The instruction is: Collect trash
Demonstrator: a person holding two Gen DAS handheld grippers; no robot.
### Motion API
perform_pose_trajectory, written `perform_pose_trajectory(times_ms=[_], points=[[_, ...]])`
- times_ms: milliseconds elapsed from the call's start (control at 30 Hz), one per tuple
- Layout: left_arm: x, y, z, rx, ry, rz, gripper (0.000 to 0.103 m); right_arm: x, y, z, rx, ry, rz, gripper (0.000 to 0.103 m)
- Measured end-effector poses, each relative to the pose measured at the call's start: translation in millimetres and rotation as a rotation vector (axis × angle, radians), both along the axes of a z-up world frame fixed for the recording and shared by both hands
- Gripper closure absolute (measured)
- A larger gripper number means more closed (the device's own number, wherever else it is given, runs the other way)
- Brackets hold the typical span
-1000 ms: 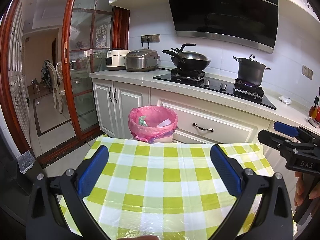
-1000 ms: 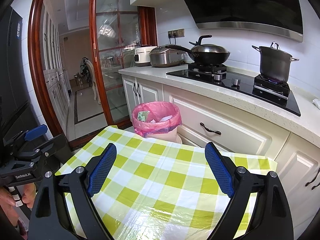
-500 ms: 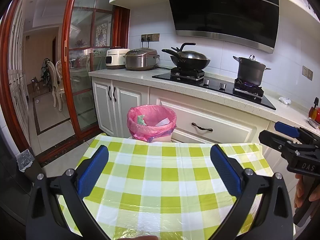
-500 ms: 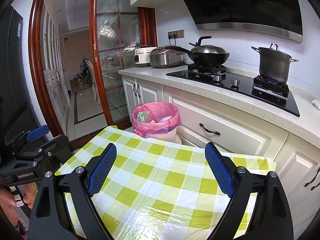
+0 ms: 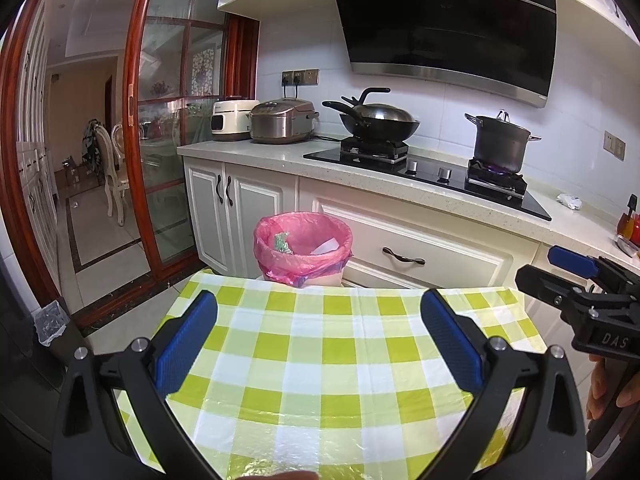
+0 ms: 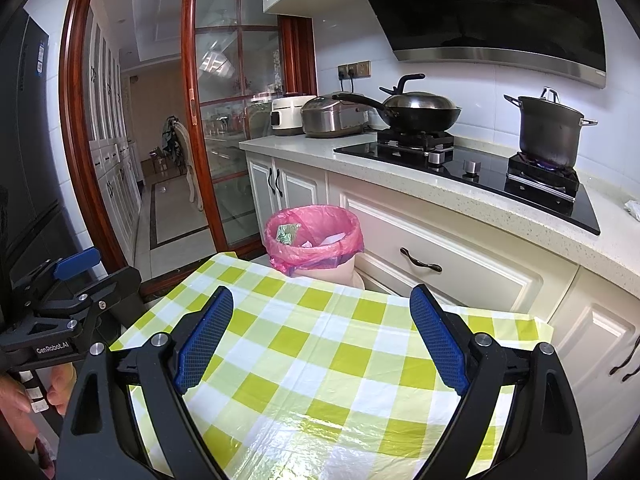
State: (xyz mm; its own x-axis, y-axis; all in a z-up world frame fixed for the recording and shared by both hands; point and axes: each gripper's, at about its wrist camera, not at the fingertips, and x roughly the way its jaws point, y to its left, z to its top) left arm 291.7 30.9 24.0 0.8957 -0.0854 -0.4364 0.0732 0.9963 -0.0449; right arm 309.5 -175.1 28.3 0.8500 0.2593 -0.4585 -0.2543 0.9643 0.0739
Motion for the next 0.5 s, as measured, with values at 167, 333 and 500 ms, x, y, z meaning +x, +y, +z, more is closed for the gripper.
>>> perform_pose_trajectory(times_ms=[167, 333, 500], points=[[-1.5, -1.6, 1.0, 0.003, -0.002, 0.000, 0.004, -0.3, -0.3, 0.1, 0.000, -0.001, 0.002, 0.018], [-1.6, -1.5, 1.3, 0.004, 0.000, 0.004, 0.004, -0.6, -0.6, 0.8, 0.001, -0.003, 0.000, 0.018], [-3.9, -0.7, 3.0, -0.001, -0.004, -0.005, 0.004, -0.7, -0.3, 1.2, 0.000, -0.002, -0.002, 0.018]])
